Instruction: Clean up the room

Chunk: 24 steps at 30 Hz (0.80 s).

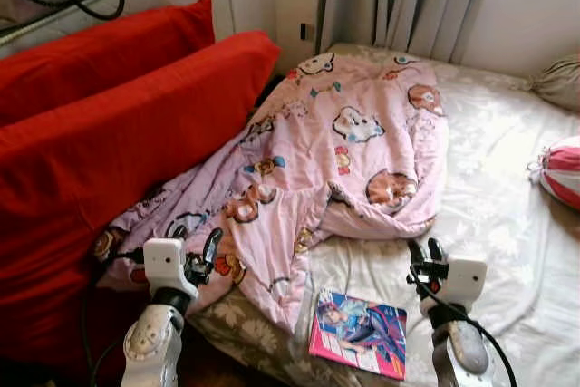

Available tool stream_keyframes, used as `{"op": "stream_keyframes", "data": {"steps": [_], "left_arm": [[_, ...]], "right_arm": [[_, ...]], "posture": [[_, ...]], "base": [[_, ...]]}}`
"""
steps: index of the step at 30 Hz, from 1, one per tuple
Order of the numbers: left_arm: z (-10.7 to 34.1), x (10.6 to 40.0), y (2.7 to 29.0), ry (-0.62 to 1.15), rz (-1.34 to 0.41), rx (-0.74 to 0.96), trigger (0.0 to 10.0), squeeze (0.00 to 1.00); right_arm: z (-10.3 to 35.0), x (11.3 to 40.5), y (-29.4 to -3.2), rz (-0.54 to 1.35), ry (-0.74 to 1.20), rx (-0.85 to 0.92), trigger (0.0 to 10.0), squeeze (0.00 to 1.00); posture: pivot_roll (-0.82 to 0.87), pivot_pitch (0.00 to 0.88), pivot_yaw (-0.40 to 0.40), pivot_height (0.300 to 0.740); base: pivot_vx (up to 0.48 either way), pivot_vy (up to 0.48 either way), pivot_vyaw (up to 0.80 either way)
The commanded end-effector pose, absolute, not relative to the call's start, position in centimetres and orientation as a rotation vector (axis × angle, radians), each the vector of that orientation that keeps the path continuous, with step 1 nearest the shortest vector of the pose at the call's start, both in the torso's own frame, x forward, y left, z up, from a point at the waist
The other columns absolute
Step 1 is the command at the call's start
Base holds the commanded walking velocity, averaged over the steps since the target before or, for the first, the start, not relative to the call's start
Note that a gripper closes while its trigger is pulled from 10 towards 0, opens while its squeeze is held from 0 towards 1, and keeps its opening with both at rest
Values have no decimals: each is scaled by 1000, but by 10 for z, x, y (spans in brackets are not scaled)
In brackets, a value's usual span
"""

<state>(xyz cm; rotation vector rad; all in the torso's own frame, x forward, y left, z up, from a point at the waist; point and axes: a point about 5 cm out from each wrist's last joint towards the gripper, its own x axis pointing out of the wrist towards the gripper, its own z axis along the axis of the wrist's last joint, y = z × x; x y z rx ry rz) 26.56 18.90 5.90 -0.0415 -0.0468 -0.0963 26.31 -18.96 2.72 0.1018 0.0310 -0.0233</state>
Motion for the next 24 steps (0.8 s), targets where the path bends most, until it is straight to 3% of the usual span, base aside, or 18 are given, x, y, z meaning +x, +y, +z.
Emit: {"op": "stream_keyframes", "data": {"steps": [1, 12, 20, 24], "left_arm": [[61, 265, 188, -43, -104, -46, 10000, 0], [66, 266, 181, -24, -121, -66, 10000, 0], [67, 264, 180, -19, -113, -69, 10000, 0], [69, 265, 178, -18, -117, -73, 10000, 0]], "right_arm": [[33, 268, -187, -9, 18, 90, 10000, 0], [41, 275, -185, -14, 36, 8, 10000, 0], [40, 272, -183, -57, 39, 66, 10000, 0], [44, 274, -182, -66, 19, 86, 10000, 0]], "posture": [[4, 86, -17, 740], [-6, 93, -22, 740], [0, 91, -27, 682], [3, 85, -25, 682]], "base": [[0, 0, 0], [0, 0, 0], [0, 0, 0], [0, 0, 0]]}}
